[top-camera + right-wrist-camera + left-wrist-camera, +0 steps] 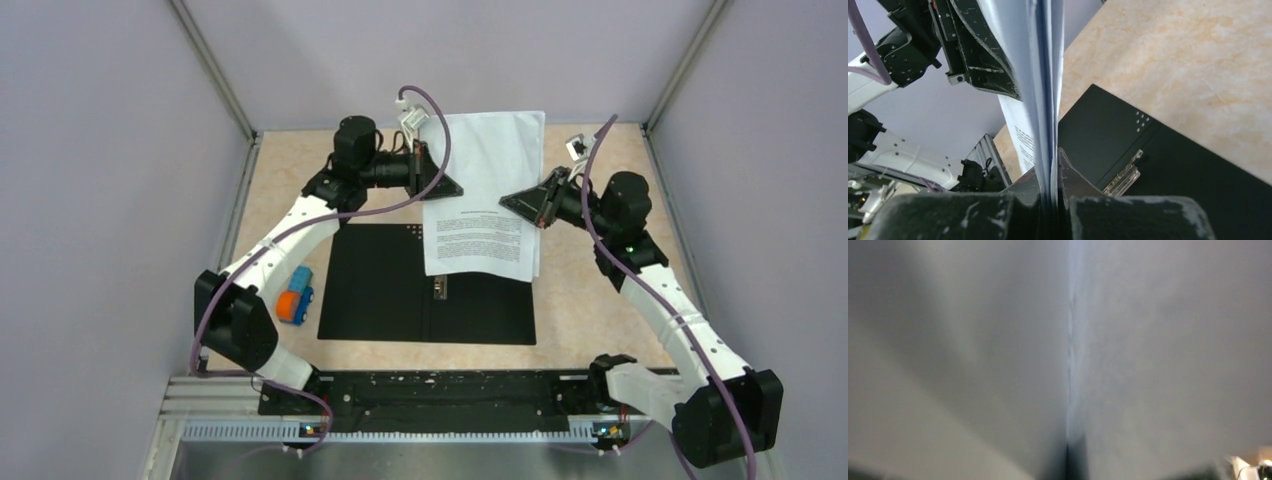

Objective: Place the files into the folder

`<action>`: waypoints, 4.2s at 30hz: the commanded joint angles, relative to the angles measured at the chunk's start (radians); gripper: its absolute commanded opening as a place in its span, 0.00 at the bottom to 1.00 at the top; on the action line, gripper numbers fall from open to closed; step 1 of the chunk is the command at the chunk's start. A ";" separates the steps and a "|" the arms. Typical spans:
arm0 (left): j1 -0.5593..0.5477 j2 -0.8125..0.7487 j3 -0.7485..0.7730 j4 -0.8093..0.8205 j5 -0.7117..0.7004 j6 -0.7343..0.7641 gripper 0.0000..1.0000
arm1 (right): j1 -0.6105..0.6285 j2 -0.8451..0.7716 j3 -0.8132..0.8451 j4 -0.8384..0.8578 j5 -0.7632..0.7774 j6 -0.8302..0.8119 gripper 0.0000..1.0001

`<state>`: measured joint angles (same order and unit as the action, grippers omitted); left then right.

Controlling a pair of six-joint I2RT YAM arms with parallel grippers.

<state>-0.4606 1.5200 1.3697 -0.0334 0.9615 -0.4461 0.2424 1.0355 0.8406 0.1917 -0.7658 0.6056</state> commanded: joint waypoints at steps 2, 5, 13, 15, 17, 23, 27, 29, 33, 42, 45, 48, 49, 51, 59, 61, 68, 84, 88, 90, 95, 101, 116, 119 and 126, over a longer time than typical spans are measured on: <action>-0.046 0.094 -0.019 -0.100 -0.210 -0.084 0.00 | 0.010 0.028 -0.037 -0.150 0.119 0.017 0.00; -0.087 0.178 -0.027 -0.162 -0.333 -0.132 0.00 | 0.010 0.060 -0.079 -0.228 0.193 0.003 0.00; -0.135 0.351 -0.039 -0.210 -0.573 -0.213 0.00 | 0.041 0.210 -0.178 -0.238 0.314 -0.053 0.00; -0.137 0.371 -0.060 -0.185 -0.584 -0.232 0.00 | 0.043 0.277 -0.186 -0.209 0.306 -0.050 0.00; -0.147 0.381 -0.082 -0.173 -0.609 -0.239 0.00 | 0.048 0.319 -0.192 -0.200 0.313 -0.049 0.00; -0.169 0.395 -0.121 -0.156 -0.653 -0.241 0.02 | 0.053 0.377 -0.204 -0.150 0.341 -0.063 0.00; -0.185 0.381 -0.143 -0.155 -0.685 -0.234 0.10 | 0.053 0.406 -0.206 -0.151 0.352 -0.099 0.00; -0.186 0.360 -0.160 -0.150 -0.707 -0.228 0.21 | 0.054 0.422 -0.201 -0.156 0.357 -0.126 0.00; -0.185 0.309 -0.187 -0.150 -0.720 -0.192 0.37 | 0.053 0.483 -0.161 -0.190 0.351 -0.204 0.00; -0.170 0.100 -0.291 -0.204 -0.793 -0.137 0.56 | 0.063 0.511 -0.148 -0.189 0.364 -0.316 0.00; -0.144 0.059 -0.355 -0.205 -0.823 -0.156 0.54 | 0.073 0.504 -0.155 -0.172 0.371 -0.338 0.00; -0.109 0.057 -0.415 -0.193 -0.838 -0.188 0.45 | 0.087 0.502 -0.155 -0.167 0.382 -0.355 0.00; -0.099 0.066 -0.428 -0.186 -0.831 -0.198 0.41 | 0.089 0.500 -0.154 -0.172 0.396 -0.362 0.00; -0.089 0.087 -0.448 -0.170 -0.824 -0.210 0.34 | 0.092 0.496 -0.153 -0.183 0.422 -0.369 0.00; -0.086 0.184 -0.442 -0.134 -0.801 -0.227 0.14 | 0.091 0.461 -0.177 -0.179 0.484 -0.380 0.00; -0.085 0.194 -0.437 -0.139 -0.806 -0.224 0.12 | 0.092 0.461 -0.175 -0.182 0.491 -0.379 0.00; -0.083 0.229 -0.415 -0.145 -0.794 -0.225 0.10 | 0.093 0.464 -0.195 -0.141 0.426 -0.368 0.00; -0.084 0.270 -0.390 -0.148 -0.792 -0.243 0.08 | 0.147 0.429 -0.197 -0.157 0.420 -0.359 0.00; -0.085 0.267 -0.392 -0.148 -0.801 -0.256 0.06 | 0.146 0.416 -0.187 -0.191 0.446 -0.350 0.00; -0.084 0.264 -0.397 -0.142 -0.805 -0.266 0.06 | 0.147 0.401 -0.187 -0.231 0.465 -0.346 0.00; -0.083 0.263 -0.402 -0.142 -0.818 -0.278 0.05 | 0.146 0.374 -0.186 -0.267 0.473 -0.353 0.00; -0.083 0.264 -0.405 -0.132 -0.813 -0.286 0.04 | 0.150 0.348 -0.198 -0.255 0.444 -0.351 0.00; -0.083 0.261 -0.417 -0.115 -0.810 -0.304 0.03 | 0.173 0.319 -0.217 -0.282 0.453 -0.330 0.00; -0.083 0.263 -0.417 -0.112 -0.809 -0.304 0.02 | 0.172 0.310 -0.219 -0.294 0.470 -0.333 0.00; -0.083 0.262 -0.419 -0.112 -0.808 -0.305 0.02 | 0.173 0.310 -0.221 -0.304 0.473 -0.333 0.00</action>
<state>-0.5430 1.7611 0.9684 -0.1642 0.1818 -0.7502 0.3988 1.3746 0.6277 -0.1070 -0.3008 0.2722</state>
